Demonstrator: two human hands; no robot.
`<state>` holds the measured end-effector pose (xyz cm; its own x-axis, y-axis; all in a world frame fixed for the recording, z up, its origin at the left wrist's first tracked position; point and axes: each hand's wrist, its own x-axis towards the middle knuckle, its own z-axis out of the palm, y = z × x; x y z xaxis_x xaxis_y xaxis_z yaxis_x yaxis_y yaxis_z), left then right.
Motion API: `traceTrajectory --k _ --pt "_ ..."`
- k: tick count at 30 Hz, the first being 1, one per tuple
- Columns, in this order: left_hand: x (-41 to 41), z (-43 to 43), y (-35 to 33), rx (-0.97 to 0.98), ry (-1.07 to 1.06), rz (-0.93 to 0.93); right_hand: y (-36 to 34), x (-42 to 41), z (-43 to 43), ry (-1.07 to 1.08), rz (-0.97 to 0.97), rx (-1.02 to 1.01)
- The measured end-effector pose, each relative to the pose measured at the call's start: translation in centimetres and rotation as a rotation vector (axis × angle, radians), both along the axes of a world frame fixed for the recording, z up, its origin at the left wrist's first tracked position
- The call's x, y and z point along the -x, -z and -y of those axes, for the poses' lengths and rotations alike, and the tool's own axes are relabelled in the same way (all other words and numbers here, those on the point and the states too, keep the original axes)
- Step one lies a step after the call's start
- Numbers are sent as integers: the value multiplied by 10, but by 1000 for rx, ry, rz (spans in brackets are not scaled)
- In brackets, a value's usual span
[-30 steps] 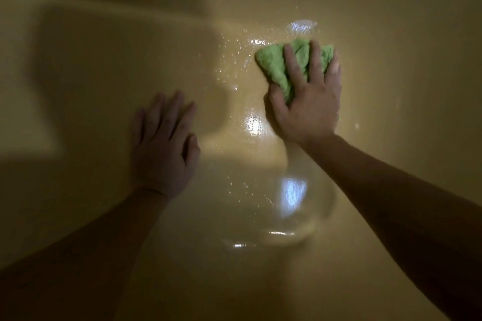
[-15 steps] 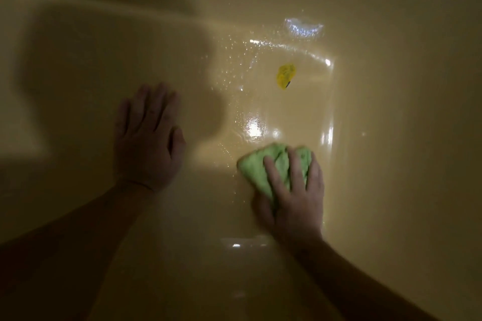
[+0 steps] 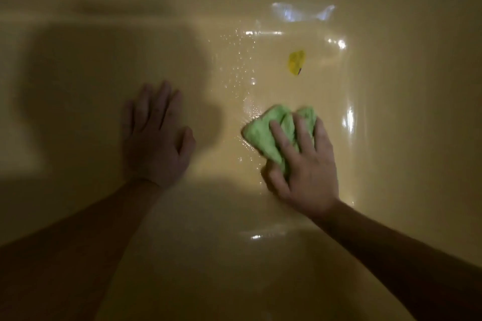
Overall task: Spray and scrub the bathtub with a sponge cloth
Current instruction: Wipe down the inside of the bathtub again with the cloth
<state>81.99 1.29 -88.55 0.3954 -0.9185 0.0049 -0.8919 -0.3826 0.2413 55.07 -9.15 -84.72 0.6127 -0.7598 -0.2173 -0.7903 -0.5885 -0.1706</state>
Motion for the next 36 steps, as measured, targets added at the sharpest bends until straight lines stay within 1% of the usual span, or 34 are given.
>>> traceTrajectory --k 3,5,7,8,10,11,13,14,16,18,20,24,26,28,31,33,35,36 --pt "-15 -6 -2 -36 69 -11 -20 36 -73 11 -145 -130" --pt "-18 -19 -3 -39 50 5 -22 38 -78 19 -190 -143" --pt "-19 -29 -4 -34 51 27 -14 18 -49 -12 -169 -114" --pt "-19 -31 -4 -31 68 32 -8 2 -29 6 -131 -62" --pt "-19 -34 -3 -33 101 30 4 -42 15 115 -57 43" --pt "-20 -35 -4 -35 106 25 8 -69 38 170 -24 63" --pt "-21 -36 -4 -22 106 17 9 -116 83 231 0 57" --pt "-22 -36 -4 -11 107 17 6 -131 99 229 1 58" --pt "-28 -35 -2 -1 103 26 5 -137 106 187 -4 66" --pt "-31 -33 -1 -1 83 21 6 -115 84 143 0 89" --pt "-33 -30 0 13 53 34 8 -83 35 104 8 79" --pt "-31 -26 2 38 -7 31 -10 -17 -76 119 -68 -86" --pt "-30 -22 2 39 -20 23 -15 -9 -96 115 -71 -130" --pt "-34 -18 2 37 -4 19 -7 -28 -74 121 -61 -98" --pt "-38 -11 1 29 23 24 9 -91 5 132 13 46" --pt "-44 -5 0 43 43 20 12 -135 57 122 53 106" --pt "-53 4 0 49 65 4 14 -161 83 121 32 126" --pt "-59 7 0 47 75 3 14 -163 82 124 30 130"
